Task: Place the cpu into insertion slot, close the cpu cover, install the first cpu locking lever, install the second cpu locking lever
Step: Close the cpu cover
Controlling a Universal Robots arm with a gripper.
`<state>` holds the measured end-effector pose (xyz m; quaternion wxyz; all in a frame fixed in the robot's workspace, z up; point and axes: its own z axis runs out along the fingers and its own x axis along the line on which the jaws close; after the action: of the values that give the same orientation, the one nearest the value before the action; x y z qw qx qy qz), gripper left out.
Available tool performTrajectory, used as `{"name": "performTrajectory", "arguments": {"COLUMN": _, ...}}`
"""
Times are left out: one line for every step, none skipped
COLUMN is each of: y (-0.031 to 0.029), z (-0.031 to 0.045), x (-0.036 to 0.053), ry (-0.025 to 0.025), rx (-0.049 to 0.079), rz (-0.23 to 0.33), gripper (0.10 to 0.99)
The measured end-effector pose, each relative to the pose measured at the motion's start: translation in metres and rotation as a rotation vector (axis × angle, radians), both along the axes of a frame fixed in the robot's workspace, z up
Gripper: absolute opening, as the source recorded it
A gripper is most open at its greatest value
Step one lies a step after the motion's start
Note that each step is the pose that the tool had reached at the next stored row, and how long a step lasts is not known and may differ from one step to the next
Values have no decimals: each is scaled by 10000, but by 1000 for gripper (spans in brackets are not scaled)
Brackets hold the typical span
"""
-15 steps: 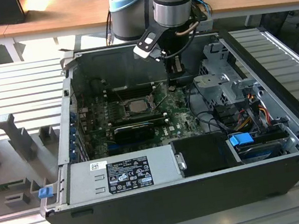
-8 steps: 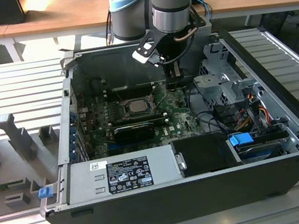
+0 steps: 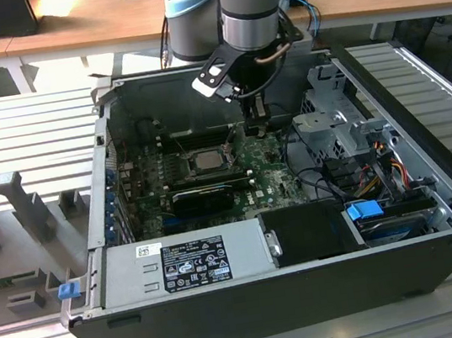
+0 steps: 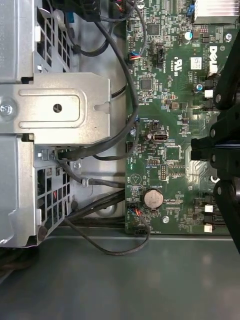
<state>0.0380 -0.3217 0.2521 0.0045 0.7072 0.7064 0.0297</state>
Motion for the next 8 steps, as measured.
{"name": "performTrajectory", "arguments": {"y": 0, "z": 0, "x": -7, "ry": 2, "rx": 0, "rz": 1, "gripper": 106}}
{"name": "performTrajectory", "arguments": {"y": 0, "z": 0, "x": -14, "ry": 4, "rx": 0, "rz": 0, "gripper": 106}}
{"name": "performTrajectory", "arguments": {"y": 0, "z": 0, "x": -23, "ry": 4, "rx": 0, "rz": 0, "gripper": 106}}
{"name": "performTrajectory", "arguments": {"y": 0, "z": 0, "x": -36, "ry": 4, "rx": -1, "rz": 0, "gripper": 106}}
{"name": "performTrajectory", "arguments": {"y": 0, "z": 0, "x": -52, "ry": 4, "rx": -1, "rz": 1, "gripper": 106}}
{"name": "performTrajectory", "arguments": {"y": 0, "z": 0, "x": -68, "ry": 3, "rx": 0, "rz": 0, "gripper": 106}}
{"name": "performTrajectory", "arguments": {"y": 0, "z": 0, "x": -84, "ry": 3, "rx": 0, "rz": 0, "gripper": 106}}
{"name": "performTrajectory", "arguments": {"y": 0, "z": 0, "x": -105, "ry": 4, "rx": 0, "rz": 0, "gripper": 106}}
